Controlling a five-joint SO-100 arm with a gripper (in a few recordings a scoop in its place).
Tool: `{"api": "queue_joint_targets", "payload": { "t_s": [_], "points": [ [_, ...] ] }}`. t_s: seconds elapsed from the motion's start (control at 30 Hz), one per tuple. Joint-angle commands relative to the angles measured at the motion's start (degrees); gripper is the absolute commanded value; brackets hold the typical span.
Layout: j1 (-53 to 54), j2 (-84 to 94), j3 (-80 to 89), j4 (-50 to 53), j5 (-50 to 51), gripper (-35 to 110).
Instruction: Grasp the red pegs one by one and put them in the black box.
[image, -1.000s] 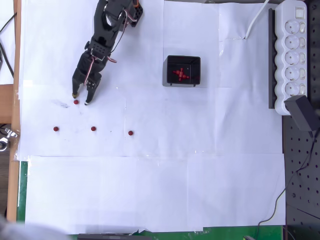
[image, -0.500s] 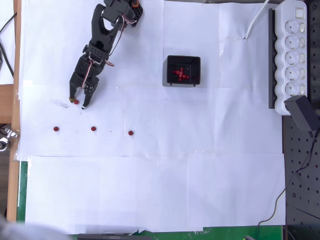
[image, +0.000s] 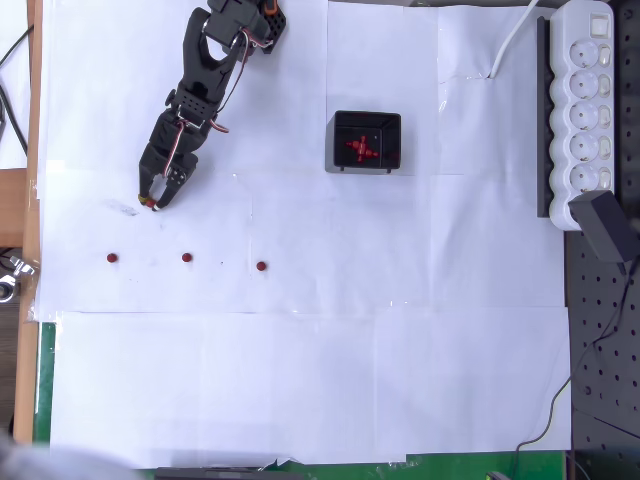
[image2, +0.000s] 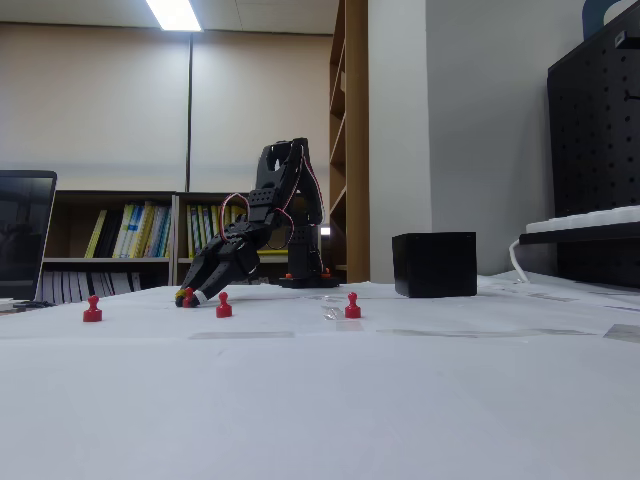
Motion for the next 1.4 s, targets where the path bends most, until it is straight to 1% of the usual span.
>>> {"api": "queue_joint_targets", "payload": {
  "t_s": [0.0, 0.03, 0.17, 0.2, 0.3, 0.43, 0.5, 0.57, 0.67, 0.77, 0.93, 1.13, 1.3, 1.37],
  "points": [
    [0.7, -3.2, 0.4, 8.5, -0.4, 0],
    [0.4, -5.5, 1.4, 15.8, 0.0, 0],
    [-2.6, -17.9, 12.6, 56.9, -1.6, 0],
    [-4.0, -20.7, 15.7, 65.8, -2.5, 0],
    [-10.2, -27.7, 25.2, 88.2, -6.6, 0],
    [-20.3, -34.4, 37.8, 109.2, -10.9, 0],
    [-26.3, -35.3, 46.9, 119.4, -13.2, 0],
    [-33.7, -35.3, 54.5, 125.4, -17.1, 0],
    [-45.4, -35.0, 58.4, 125.3, -24.4, 0],
    [-55.4, -31.0, 59.4, 125.1, -30.7, 0],
    [-66.6, -22.9, 60.8, 120.8, -39.3, 0],
    [-72.4, -11.8, 61.3, 113.1, -44.0, 0],
    [-72.9, -5.8, 61.3, 109.5, -44.1, 0],
    [-72.2, -4.6, 60.8, 108.3, -43.8, 3]
  ]
}}
